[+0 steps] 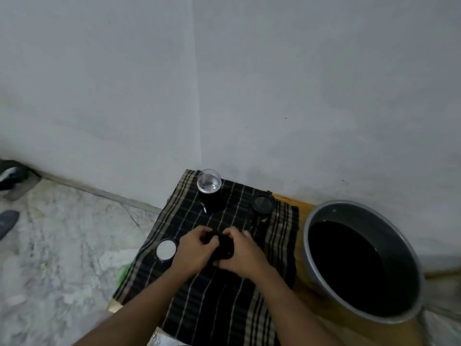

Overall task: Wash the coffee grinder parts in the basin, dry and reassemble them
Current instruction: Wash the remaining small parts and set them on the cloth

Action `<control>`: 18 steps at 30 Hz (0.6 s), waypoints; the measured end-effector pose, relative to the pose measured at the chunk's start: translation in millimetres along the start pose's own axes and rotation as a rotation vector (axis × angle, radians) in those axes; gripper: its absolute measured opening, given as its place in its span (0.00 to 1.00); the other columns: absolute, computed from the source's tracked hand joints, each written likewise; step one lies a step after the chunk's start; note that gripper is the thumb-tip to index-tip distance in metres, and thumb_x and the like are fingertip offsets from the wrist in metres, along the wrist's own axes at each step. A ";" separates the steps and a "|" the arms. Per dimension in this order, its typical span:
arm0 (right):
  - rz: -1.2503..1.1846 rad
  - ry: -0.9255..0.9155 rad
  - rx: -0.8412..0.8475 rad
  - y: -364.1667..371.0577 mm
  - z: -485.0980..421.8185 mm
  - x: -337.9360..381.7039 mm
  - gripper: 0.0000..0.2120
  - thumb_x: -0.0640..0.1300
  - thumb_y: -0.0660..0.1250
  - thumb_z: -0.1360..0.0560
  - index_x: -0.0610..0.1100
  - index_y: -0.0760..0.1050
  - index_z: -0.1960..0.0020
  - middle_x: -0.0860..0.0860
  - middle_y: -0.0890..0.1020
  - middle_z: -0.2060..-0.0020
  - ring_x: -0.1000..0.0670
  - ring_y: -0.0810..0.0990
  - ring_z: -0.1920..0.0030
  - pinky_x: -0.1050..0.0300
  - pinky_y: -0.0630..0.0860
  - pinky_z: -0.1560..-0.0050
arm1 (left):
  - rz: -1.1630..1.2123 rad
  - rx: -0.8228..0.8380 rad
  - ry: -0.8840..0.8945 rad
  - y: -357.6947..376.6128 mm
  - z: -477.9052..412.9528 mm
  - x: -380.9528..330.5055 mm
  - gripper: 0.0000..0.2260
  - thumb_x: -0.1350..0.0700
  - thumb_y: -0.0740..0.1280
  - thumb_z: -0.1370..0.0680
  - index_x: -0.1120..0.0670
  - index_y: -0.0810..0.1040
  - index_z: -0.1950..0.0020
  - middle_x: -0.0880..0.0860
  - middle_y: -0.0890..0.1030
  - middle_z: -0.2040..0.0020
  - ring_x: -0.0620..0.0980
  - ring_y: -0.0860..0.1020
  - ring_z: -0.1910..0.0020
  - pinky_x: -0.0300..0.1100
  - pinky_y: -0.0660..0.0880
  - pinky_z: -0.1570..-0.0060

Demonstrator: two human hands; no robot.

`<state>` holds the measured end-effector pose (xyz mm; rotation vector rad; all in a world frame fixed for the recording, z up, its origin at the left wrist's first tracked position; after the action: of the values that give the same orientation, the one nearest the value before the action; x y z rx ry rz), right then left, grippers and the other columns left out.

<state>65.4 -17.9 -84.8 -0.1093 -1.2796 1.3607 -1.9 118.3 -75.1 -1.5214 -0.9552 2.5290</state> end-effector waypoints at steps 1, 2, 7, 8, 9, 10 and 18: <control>0.105 -0.015 0.003 11.2 -2.9 7.1 0.35 0.60 0.77 0.34 0.56 0.66 0.32 0.53 0.73 0.38 0.49 0.71 0.38 0.48 0.72 0.39 | -0.065 -0.011 0.021 -8.0 2.7 7.3 0.14 0.50 0.74 0.24 0.51 0.80 0.41 0.47 0.83 0.50 0.44 0.81 0.52 0.36 0.75 0.53; 0.192 -0.043 -0.012 18.5 -4.4 12.3 0.35 0.62 0.75 0.33 0.55 0.67 0.31 0.54 0.73 0.36 0.49 0.68 0.36 0.47 0.68 0.38 | -0.142 -0.014 0.043 -11.7 5.2 10.8 0.17 0.49 0.76 0.26 0.51 0.80 0.40 0.48 0.83 0.48 0.46 0.81 0.50 0.37 0.75 0.52; 0.372 -0.071 0.032 48.0 -8.0 9.7 0.30 0.66 0.70 0.30 0.57 0.72 0.31 0.56 0.72 0.35 0.48 0.64 0.33 0.46 0.61 0.39 | -0.381 0.070 0.078 -3.7 7.2 28.5 0.21 0.47 0.78 0.30 0.51 0.81 0.39 0.51 0.80 0.44 0.50 0.80 0.47 0.41 0.76 0.49; 0.386 -0.070 0.028 49.5 -7.5 6.9 0.28 0.64 0.71 0.29 0.58 0.73 0.32 0.56 0.72 0.35 0.48 0.64 0.33 0.47 0.61 0.39 | -0.399 0.093 0.081 0.7 7.0 29.9 0.20 0.47 0.77 0.29 0.51 0.81 0.40 0.52 0.81 0.45 0.51 0.80 0.47 0.42 0.76 0.50; 0.393 -0.067 0.020 50.6 -6.6 4.1 0.26 0.63 0.71 0.28 0.58 0.74 0.32 0.57 0.71 0.35 0.48 0.63 0.33 0.48 0.60 0.40 | -0.410 0.112 0.084 5.2 6.7 32.0 0.18 0.48 0.76 0.29 0.51 0.82 0.42 0.52 0.81 0.46 0.52 0.81 0.48 0.43 0.77 0.51; 0.398 -0.061 0.017 52.1 -5.6 2.3 0.25 0.61 0.71 0.28 0.58 0.74 0.32 0.57 0.70 0.35 0.48 0.62 0.32 0.48 0.59 0.40 | -0.420 0.129 0.080 8.5 6.7 33.7 0.16 0.49 0.76 0.29 0.52 0.82 0.43 0.53 0.81 0.46 0.52 0.81 0.48 0.45 0.77 0.51; 0.458 -0.003 0.045 58.6 0.4 -5.6 0.25 0.51 0.65 0.23 0.57 0.69 0.26 0.52 0.57 0.24 0.45 0.53 0.25 0.41 0.52 0.29 | -0.525 0.173 0.075 27.8 5.1 46.0 0.13 0.56 0.68 0.21 0.52 0.79 0.36 0.55 0.78 0.40 0.56 0.81 0.46 0.47 0.77 0.51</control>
<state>29.1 -4.1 -129.0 -0.3881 -1.2717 1.7768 -22.4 108.8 -124.1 -1.1242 -0.9435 2.1060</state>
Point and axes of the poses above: each hand's wrist, its own z-axis away from the middle knuckle, its own y-axis out of the palm, x = y × z, the point moved 10 cm from there along -z, towards the middle knuckle
